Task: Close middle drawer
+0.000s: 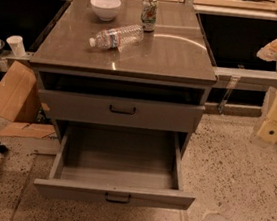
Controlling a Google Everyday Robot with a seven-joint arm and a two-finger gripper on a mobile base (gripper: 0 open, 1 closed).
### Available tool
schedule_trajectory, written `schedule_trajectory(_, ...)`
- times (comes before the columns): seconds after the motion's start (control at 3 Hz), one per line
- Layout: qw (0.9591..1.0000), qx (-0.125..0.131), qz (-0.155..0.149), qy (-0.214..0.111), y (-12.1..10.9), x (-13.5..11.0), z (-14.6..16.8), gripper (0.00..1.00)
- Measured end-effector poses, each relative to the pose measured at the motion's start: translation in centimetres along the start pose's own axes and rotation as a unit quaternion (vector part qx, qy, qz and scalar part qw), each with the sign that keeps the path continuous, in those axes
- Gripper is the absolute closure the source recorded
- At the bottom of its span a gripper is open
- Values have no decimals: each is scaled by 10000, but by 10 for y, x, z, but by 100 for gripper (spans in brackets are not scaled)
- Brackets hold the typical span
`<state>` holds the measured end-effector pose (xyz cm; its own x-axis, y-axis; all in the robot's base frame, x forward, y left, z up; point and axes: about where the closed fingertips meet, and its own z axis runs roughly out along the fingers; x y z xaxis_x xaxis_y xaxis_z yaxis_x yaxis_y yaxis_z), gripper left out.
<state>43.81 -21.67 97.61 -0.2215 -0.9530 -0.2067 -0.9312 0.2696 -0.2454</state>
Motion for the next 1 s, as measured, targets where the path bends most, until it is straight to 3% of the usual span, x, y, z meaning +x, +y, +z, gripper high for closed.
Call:
schedule_trajectory(0.67,10000,20,-74,-15,-2,-6,-1,0)
schedule_trajectory(1.0,9992,-288,-267,-87,7,-20,30,0)
